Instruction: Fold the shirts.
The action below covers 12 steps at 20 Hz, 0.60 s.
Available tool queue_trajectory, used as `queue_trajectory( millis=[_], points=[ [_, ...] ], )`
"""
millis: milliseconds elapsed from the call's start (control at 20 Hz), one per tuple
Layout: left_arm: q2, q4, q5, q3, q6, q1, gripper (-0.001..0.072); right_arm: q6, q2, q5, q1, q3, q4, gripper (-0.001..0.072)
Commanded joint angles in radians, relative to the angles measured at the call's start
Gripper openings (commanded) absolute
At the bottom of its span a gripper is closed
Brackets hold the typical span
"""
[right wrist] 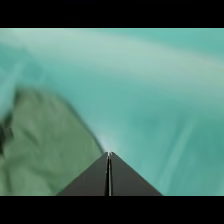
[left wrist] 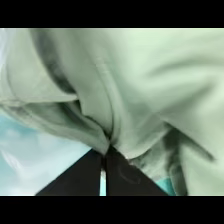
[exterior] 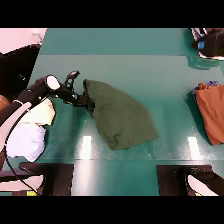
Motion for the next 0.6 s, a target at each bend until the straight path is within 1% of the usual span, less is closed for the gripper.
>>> queue_trajectory(
  millis=[0, 50, 100, 150, 200, 300, 400, 550],
  points=[
    [0.04, 0.154, -0.028, 0.112, -0.014, 0.001, 0.0026, 0.008, 0.037, 0.111, -0.109, -0.223, 0.0, 0.0017],
    [0.043, 0.156, -0.027, 0.123, -0.014, 0.002, 0.0026, 0.009, 0.053, 0.106, -0.147, -0.342, 0.003, 0.002],
    [0.042, 0.156, -0.027, 0.126, -0.014, 0.001, 0.0026, 0.012, 0.066, 0.098, -0.179, -0.465, 0.011, 0.0109],
    [0.041, 0.156, -0.028, 0.126, -0.014, 0.001, 0.0026, 0.012, 0.072, 0.093, -0.201, -0.575, 0.022, 0.0358],
    [0.04, 0.156, -0.027, 0.126, -0.014, 0.001, 0.0026, 0.012, 0.072, 0.085, -0.219, -0.679, 0.041, 0.0495],
    [0.04, 0.156, -0.024, 0.126, -0.014, 0.001, 0.0026, 0.009, 0.072, 0.013, -0.227, -0.88, 0.086, 0.0492],
    [0.04, 0.156, -0.024, 0.126, -0.014, 0.001, 0.0026, -0.036, 0.071, -0.08, -0.214, -1.022, 0.176, 0.0487],
    [0.04, 0.155, -0.018, 0.126, -0.014, 0.001, 0.0026, -0.061, 0.046, -0.174, -0.148, -1.117, 0.283, 0.0446]
  ],
)
